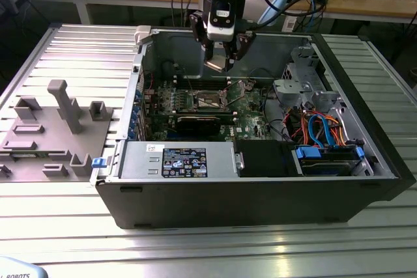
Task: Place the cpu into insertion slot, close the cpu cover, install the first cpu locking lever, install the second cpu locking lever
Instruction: 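Place the cpu into insertion slot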
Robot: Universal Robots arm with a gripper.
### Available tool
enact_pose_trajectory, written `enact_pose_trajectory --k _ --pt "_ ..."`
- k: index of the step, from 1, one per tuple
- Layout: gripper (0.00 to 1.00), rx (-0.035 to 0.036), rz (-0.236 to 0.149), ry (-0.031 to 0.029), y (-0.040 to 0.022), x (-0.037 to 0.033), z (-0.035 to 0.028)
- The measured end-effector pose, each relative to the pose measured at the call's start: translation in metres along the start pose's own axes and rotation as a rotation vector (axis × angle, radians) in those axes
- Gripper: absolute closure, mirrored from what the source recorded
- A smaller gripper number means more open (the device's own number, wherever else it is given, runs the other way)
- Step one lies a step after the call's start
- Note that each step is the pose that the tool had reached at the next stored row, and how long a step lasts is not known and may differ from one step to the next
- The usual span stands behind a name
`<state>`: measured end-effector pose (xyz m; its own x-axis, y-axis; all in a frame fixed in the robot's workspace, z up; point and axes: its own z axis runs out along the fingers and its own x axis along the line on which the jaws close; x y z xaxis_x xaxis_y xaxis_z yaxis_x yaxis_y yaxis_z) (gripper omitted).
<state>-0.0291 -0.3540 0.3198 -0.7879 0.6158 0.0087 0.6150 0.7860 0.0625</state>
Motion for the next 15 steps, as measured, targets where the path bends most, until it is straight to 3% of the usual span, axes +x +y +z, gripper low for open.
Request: enact_pose_trajectory --k 15 --pt "0.46 -0.0001 0.011 -0.0007 -0.0001 0.0 0.001"
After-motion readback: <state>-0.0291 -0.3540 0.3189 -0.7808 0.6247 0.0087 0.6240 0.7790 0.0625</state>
